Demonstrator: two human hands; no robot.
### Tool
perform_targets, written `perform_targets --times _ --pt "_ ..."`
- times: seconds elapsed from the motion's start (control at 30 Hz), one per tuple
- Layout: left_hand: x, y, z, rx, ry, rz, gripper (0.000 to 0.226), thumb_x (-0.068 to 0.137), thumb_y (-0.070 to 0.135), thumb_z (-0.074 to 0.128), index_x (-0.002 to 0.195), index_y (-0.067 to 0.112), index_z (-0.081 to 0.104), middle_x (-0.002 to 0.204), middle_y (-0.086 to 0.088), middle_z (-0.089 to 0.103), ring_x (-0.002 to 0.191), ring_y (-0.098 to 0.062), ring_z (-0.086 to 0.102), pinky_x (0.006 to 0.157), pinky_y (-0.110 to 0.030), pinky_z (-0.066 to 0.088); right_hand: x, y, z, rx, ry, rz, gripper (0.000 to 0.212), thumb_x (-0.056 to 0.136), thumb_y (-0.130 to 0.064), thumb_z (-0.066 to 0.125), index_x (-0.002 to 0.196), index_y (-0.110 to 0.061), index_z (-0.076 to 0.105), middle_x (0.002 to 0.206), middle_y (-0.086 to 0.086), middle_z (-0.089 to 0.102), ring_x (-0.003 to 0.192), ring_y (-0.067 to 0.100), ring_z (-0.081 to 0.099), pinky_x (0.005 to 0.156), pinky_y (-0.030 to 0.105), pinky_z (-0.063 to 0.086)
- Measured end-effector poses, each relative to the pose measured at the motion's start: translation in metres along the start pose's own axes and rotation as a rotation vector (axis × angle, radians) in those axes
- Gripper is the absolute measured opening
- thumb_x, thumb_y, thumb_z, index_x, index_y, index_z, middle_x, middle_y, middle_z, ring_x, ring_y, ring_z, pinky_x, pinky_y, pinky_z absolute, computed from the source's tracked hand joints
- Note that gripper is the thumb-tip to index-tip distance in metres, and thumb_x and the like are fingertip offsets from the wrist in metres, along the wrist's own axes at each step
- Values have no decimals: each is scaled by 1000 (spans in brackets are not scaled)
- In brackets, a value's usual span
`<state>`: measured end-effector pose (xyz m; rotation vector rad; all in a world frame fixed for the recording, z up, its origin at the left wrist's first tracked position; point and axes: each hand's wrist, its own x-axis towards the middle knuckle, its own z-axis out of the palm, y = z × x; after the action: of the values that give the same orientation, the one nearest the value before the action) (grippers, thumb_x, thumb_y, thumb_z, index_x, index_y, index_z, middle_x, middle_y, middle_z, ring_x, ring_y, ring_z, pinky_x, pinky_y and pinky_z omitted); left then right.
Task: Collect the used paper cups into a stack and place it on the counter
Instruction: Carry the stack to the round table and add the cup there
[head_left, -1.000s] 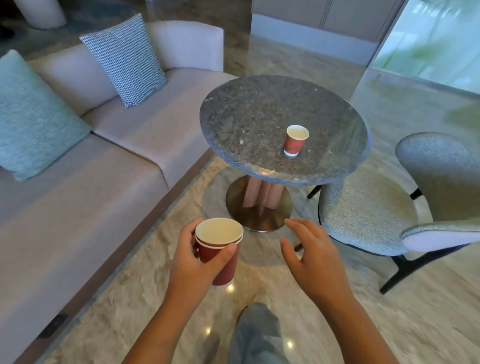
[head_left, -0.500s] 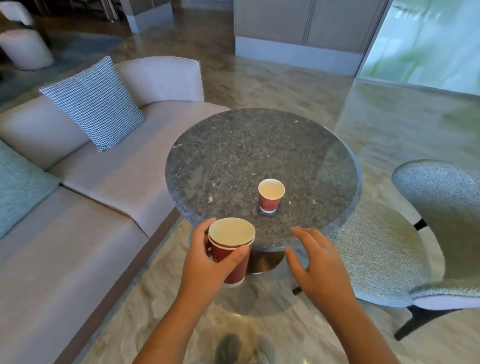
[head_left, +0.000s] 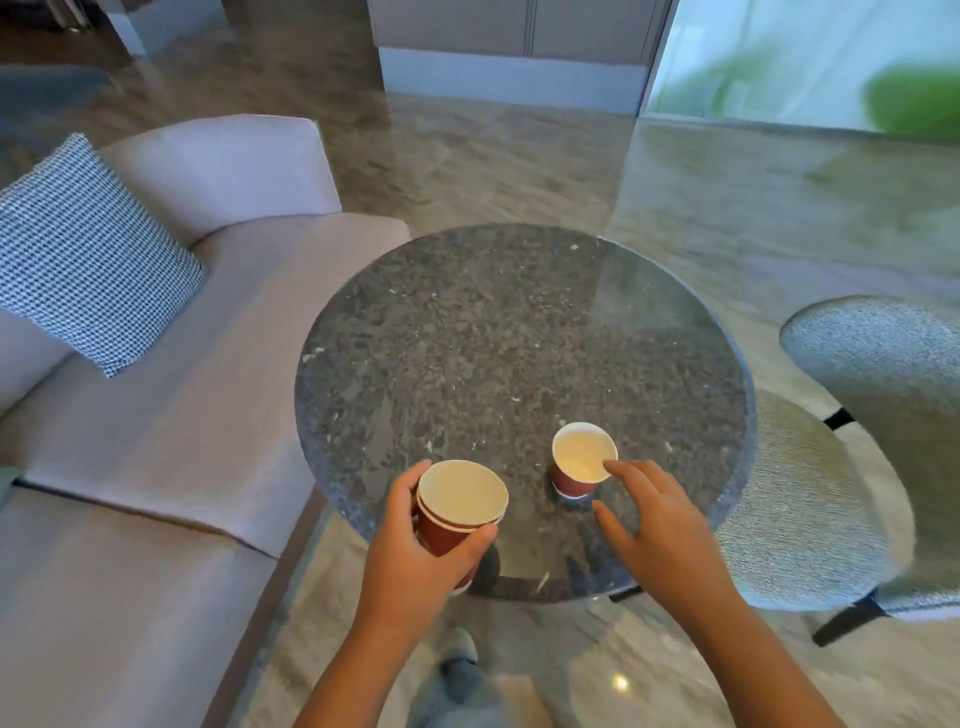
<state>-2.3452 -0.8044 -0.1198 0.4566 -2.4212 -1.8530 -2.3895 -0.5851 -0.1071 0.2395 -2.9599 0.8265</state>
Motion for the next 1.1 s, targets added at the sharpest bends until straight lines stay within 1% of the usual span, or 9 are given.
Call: perform_targets --times 0.13,0.2,0.3,0.5,0.63,0.7,0.83,1.0,1.1 --pt "45 -8 -13 24 -75 17 70 57 42 81 115 42 41 111 32 45 104 0 50 70 -4 41 28 -2 16 -20 27 92 46 76 -19 71 117 -5 56 117 12 58 105 30 54 84 36 44" --pt "60 -11 -12 48 -100 52 66 61 34 83 110 49 40 108 36 44 100 12 48 67 0 40 34 2 22 -22 35 136 51 76 -23 72 120 -7 54 120 11 55 107 27 52 85 33 43" --pt "76 -13 -9 75 -158 78 66 61 37 83 106 55 38 106 38 44 96 26 42 69 -3 40 35 7 28 -16 33 208 61 72 -29 75 125 -9 49 124 10 52 111 25 49 87 31 41" --pt "100 -14 1 44 -275 79 68 61 40 82 108 60 37 107 42 46 103 20 45 85 -17 42 39 8 42 26 34 308 82 65 -33 80 131 -7 40 129 10 45 120 26 44 94 36 39" --pt "111 -15 7 57 -314 98 71 60 39 83 111 56 36 113 33 46 108 5 49 91 -25 45 43 13 50 54 22 349 88 64 -35 80 135 -9 34 131 9 41 121 24 41 94 35 39" --pt "114 -15 8 63 -329 107 72 60 39 83 111 56 36 113 33 46 107 8 48 89 -22 45 45 14 53 63 26 362 90 64 -36 80 135 -9 32 131 9 41 121 23 41 94 33 39" --pt "120 -16 9 67 -347 117 70 60 39 83 107 60 36 109 38 45 101 25 42 77 -10 41 47 17 60 72 19 368 90 65 -39 79 136 -9 31 130 8 40 119 22 42 91 30 39" --pt "124 -16 10 73 -362 111 69 60 39 83 108 60 37 109 38 46 102 24 42 78 -10 40 51 22 66 61 10 371 88 68 -39 77 137 -8 30 131 9 40 119 23 42 93 30 38" --pt "124 -16 12 64 -378 109 67 60 37 83 108 57 40 107 39 47 102 25 42 75 -7 42 52 24 68 61 12 385 89 70 -41 74 138 -9 28 132 7 38 117 20 43 87 25 39"
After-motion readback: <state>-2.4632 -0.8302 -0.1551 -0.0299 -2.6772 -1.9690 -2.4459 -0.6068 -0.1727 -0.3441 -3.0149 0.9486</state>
